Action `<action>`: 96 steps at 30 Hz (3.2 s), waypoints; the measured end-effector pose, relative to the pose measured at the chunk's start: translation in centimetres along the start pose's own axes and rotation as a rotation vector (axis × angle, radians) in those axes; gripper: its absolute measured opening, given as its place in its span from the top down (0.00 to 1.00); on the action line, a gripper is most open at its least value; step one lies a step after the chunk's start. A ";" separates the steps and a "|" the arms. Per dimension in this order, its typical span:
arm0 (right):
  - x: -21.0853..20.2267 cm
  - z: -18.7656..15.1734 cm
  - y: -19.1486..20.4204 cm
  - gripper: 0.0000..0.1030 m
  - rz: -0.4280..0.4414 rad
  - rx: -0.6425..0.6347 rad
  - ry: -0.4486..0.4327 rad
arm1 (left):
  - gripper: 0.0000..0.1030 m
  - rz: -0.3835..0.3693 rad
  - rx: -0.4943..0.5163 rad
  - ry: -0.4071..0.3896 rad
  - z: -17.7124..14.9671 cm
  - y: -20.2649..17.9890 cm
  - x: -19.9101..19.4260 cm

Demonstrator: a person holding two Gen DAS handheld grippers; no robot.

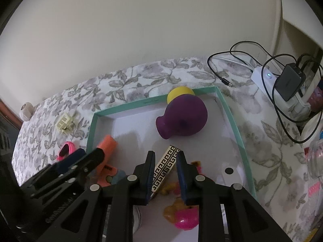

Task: Organize rigid objects
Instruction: 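Carry the carrot knife and gold bar into the box and open both tools, then withdraw both tools from the box toward the pink band and cream clip, then grasp the cream clip with left tool while right tool grasps the pink watch band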

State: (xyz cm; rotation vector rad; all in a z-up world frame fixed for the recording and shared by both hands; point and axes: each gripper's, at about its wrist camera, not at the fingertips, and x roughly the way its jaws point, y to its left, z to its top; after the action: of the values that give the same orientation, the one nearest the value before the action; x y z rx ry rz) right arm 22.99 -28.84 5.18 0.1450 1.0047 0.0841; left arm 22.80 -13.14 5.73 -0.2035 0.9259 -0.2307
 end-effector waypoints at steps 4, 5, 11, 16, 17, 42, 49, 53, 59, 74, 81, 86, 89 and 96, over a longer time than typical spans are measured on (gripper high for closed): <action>-0.7 0.2 0.4 0.76 -0.005 -0.012 -0.014 | 0.47 0.022 -0.020 -0.012 0.7 0.6 -1.7; -1.0 0.3 0.6 0.76 -0.009 -0.016 -0.020 | 0.45 0.040 -0.025 -0.014 0.8 0.8 -2.0; -1.8 0.6 1.1 0.43 -0.047 -0.024 -0.044 | 0.38 0.154 -0.059 -0.009 1.4 2.3 -3.4; -1.7 0.6 0.9 0.39 -0.054 -0.023 -0.043 | 0.23 0.210 -0.097 0.009 1.4 3.6 -3.3; -1.7 0.6 0.9 0.36 -0.055 -0.022 -0.043 | 0.16 0.219 -0.102 0.013 1.4 3.8 -3.3; -1.5 0.3 3.5 0.01 -0.031 -0.086 -0.077 | 0.04 0.320 -0.221 -0.025 2.1 10.2 -4.9; -2.2 0.7 7.4 0.01 0.079 -0.105 -0.117 | 0.04 0.325 -0.333 -0.054 2.1 16.3 -7.2; -1.8 1.1 10.0 0.01 0.108 -0.136 -0.117 | 0.04 0.322 -0.368 -0.048 2.0 19.0 -7.8; -0.3 1.5 13.5 0.02 0.143 -0.176 -0.084 | 0.04 0.284 -0.426 -0.027 1.8 21.9 -7.6; 6.5 -0.4 20.2 0.08 0.123 -0.359 0.054 | 0.05 0.206 -0.319 0.019 3.5 24.6 -4.0; 8.4 -1.4 20.7 0.12 0.111 -0.382 0.085 | 0.05 0.133 -0.220 0.018 4.6 22.7 -1.7; 8.9 -1.6 21.1 0.14 0.086 -0.403 0.077 | 0.05 0.101 -0.176 0.017 5.2 21.6 -0.9; 9.2 -1.8 21.6 0.19 0.085 -0.427 0.081 | 0.05 0.082 -0.166 0.024 5.5 21.2 -0.4; 9.2 -1.6 21.4 0.39 0.080 -0.412 0.059 | 0.05 0.064 -0.134 0.024 5.8 20.1 0.7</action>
State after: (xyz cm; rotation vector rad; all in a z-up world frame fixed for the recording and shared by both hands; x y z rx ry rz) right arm 26.42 -6.32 0.10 -0.1958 1.0206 0.3669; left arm 30.06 6.32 3.11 -0.2953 0.9709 -0.1120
